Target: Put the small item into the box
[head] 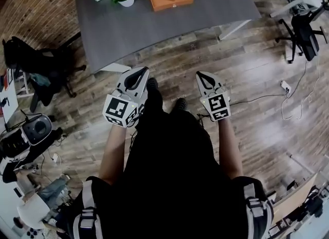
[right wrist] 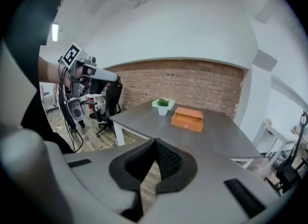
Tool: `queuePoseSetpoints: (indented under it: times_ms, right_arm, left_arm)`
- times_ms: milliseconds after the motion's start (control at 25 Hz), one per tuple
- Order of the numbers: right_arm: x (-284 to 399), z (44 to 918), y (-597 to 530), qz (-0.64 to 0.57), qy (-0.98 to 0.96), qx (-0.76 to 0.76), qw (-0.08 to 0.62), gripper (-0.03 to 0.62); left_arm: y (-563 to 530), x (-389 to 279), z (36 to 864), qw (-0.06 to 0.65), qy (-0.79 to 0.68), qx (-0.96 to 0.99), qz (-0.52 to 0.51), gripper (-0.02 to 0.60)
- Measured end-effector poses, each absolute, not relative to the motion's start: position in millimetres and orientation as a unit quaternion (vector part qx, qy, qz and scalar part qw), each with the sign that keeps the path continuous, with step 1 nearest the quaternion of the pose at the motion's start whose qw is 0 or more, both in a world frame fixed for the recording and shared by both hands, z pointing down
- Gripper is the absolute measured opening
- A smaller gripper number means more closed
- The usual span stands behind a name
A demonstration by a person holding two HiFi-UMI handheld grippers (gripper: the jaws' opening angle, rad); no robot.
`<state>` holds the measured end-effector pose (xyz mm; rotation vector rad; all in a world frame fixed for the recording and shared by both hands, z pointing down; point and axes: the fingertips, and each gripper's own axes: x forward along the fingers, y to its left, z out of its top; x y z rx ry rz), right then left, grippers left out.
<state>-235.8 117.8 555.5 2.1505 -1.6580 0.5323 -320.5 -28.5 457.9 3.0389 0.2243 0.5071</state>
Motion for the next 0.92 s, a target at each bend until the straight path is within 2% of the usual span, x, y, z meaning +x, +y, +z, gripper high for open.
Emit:
queuePoseSetpoints:
  times_ms: [240,920]
  right_arm:
    - [-254,506,121,0.124,-0.614,0.758,0.183,0.025]
    - [-272,486,141,0.119,-0.605,0.768,0.172,0.025]
  left_arm:
    - [16,-338,454,0.017,0.078,0.983,0.166,0.023]
    - [49,-342,442,0.013,0.112,0.982,0.153,0.023]
